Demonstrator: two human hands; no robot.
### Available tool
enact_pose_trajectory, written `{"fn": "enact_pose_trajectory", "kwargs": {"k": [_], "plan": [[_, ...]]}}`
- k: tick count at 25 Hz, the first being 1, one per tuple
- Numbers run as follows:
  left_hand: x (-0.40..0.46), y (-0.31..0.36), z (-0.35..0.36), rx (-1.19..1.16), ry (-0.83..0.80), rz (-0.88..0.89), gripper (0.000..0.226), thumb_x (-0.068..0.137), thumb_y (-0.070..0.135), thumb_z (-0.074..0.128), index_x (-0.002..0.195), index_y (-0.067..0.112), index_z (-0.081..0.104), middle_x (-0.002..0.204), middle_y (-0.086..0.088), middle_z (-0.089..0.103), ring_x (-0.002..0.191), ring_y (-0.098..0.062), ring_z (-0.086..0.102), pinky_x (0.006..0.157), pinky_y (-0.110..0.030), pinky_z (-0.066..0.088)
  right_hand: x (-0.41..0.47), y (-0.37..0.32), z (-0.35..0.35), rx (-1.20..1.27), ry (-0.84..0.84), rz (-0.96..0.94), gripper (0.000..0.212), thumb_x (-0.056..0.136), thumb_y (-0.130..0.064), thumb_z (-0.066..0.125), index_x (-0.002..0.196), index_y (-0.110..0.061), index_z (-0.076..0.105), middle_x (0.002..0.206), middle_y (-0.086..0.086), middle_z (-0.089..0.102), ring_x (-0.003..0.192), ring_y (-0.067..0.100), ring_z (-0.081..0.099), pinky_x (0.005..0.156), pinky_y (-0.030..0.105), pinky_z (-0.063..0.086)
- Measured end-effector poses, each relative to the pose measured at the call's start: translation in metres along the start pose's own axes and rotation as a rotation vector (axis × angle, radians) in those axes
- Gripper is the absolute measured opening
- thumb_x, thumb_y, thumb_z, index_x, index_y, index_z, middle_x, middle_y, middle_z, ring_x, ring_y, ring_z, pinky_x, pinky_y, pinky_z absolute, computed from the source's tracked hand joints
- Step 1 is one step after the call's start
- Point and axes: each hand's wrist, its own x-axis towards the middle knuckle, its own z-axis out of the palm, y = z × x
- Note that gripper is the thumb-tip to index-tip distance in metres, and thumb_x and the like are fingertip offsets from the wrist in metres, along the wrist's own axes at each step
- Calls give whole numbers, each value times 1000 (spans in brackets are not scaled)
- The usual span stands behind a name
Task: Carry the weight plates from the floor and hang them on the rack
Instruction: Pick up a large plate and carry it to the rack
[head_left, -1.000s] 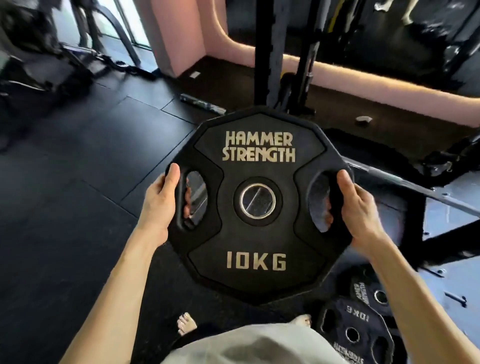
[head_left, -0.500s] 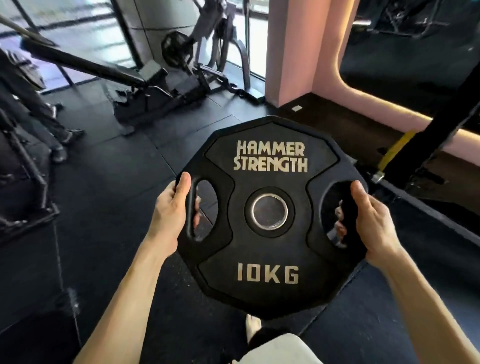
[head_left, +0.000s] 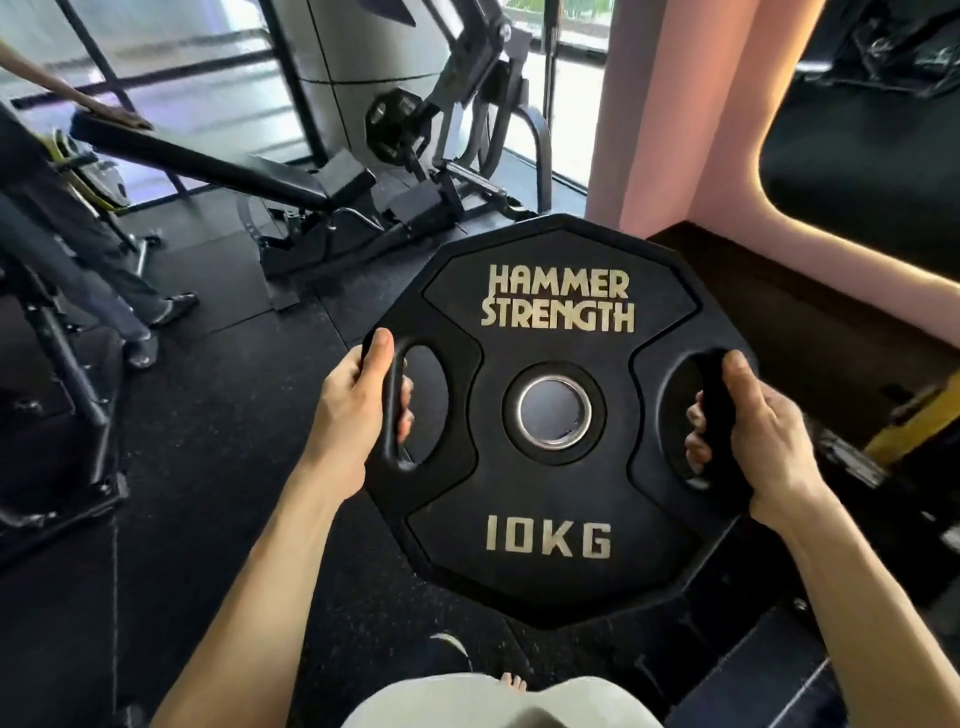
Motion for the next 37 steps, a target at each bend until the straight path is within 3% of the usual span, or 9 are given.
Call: {"fn": "enact_pose_trajectory", "kwargs": {"k": [8,14,30,37], "plan": [[263,21,71,30,-146,32,51,92,61,49,101,12,57,66,1,58,47,-12,52,45,-23,47,216,-23,64,7,113,-43,51,88,-59,53,81,-8,53,62,6,55,45,21,48,49,30,43],[454,62,160,68,-283,28,47,93,59,49,94,12,51,57,4,56,41,-12,49,40,-22,43,375,-59,90,32,289,14,52,89,-61,54,79,-10,55,63,8,55,45,22,47,51,31,41],[839,136,538,20,-612,27,39,98,51,46,91,13,50,60,-4,51,39,-18,42,38,-23,34,791,-169,1,74,641,-28,48,94,-54,50,79,-9,53,62,9,54,43,22,44,46,28,39],[991,143,722,2,-868,8,37,96,52,49,81,18,54,63,-7,52,40,-21,42,38,-24,36,949,-186,-44,86,898,-79,50,92,-57,52,82,-8,55,64,8,56,43,22,47,46,30,41]]}}
